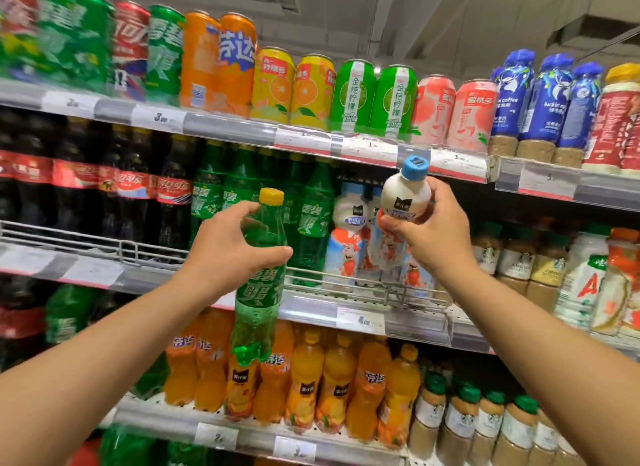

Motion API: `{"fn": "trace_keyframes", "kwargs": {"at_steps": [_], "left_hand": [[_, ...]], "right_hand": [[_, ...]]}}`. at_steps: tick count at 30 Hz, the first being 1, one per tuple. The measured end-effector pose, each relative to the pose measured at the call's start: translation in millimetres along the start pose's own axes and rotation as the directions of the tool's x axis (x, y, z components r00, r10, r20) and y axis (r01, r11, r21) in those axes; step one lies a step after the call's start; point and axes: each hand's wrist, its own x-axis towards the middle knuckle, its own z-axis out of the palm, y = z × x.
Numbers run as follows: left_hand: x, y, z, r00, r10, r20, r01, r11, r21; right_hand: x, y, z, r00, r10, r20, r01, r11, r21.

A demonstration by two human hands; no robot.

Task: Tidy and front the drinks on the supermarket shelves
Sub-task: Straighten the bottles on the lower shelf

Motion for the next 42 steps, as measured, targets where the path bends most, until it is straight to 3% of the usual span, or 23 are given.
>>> {"fn": "trace_keyframes", "kwargs": {"at_steps": [13, 20, 28, 33, 42], "left_hand": [[-2.1, -25.2, -10.0, 0.999, -0.037, -0.002, 0.037, 0.999, 0.000], [0.3, -29.7, -5.9, 0.999, -0.035, 0.010, 0.035, 0.999, -0.001], [4.6, -22.5, -0.7, 1.000, -0.029, -0.001, 0.029, 1.000, -0.004], [3.7, -20.8, 0.7, 1.000, -0.029, 0.010, 0.029, 1.000, -0.005], [4.3, -12.2, 4.7, 0.999, -0.034, 0.039, 0.035, 0.999, -0.014]], "right_hand": [[5.4, 24.4, 38.5, 0.968, 0.244, 0.055, -0.237, 0.965, -0.110], [17.3, 25.4, 44.3, 0.965, 0.254, 0.057, -0.227, 0.929, -0.292], [31.5, 22.6, 44.7, 0.944, 0.323, 0.073, -0.236, 0.810, -0.537], [31.5, 25.7, 43.6, 0.946, 0.321, 0.042, -0.242, 0.786, -0.569], [23.7, 25.1, 42.1, 0.943, 0.313, 0.114, -0.208, 0.820, -0.534]]}}
